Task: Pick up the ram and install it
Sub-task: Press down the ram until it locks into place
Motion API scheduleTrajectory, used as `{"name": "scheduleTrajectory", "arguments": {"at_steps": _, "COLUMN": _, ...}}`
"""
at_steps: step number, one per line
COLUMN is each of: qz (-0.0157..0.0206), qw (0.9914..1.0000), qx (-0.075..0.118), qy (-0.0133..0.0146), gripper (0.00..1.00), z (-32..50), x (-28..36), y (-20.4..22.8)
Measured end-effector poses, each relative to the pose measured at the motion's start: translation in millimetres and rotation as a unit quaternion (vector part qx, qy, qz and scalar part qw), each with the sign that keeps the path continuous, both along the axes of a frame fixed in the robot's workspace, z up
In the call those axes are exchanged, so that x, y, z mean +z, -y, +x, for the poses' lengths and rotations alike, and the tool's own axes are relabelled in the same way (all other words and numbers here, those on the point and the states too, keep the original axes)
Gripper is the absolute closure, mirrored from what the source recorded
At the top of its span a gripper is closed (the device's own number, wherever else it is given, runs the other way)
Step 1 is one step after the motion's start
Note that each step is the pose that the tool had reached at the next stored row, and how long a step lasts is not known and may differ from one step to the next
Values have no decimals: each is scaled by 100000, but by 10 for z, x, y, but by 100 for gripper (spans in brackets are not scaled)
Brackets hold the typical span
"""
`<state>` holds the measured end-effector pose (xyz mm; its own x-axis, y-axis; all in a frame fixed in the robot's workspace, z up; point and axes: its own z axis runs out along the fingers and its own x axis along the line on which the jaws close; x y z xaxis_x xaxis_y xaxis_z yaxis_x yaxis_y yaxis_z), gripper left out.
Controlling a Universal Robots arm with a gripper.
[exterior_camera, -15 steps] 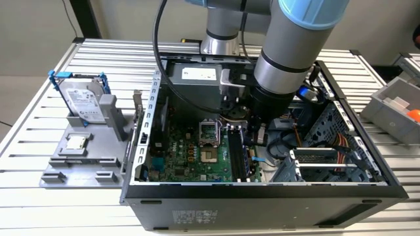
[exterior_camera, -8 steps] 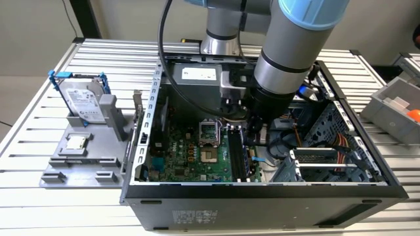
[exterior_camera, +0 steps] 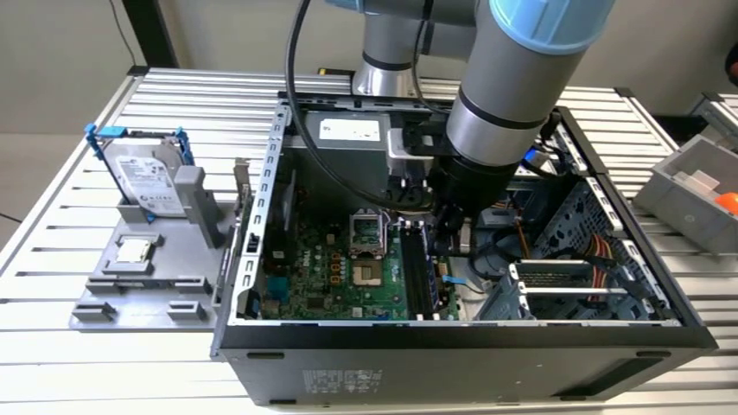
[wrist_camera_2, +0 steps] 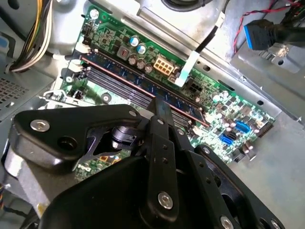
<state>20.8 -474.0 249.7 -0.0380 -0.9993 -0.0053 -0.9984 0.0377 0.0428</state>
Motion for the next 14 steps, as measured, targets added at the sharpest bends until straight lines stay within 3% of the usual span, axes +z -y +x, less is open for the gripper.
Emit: {"name": "scheduleTrajectory", "arguments": {"at_steps": 14, "qz": -90, "qw": 99995, "qx": 1010, "qy": -50, "gripper": 100, "z": 23, "x": -68, "y": 1}}
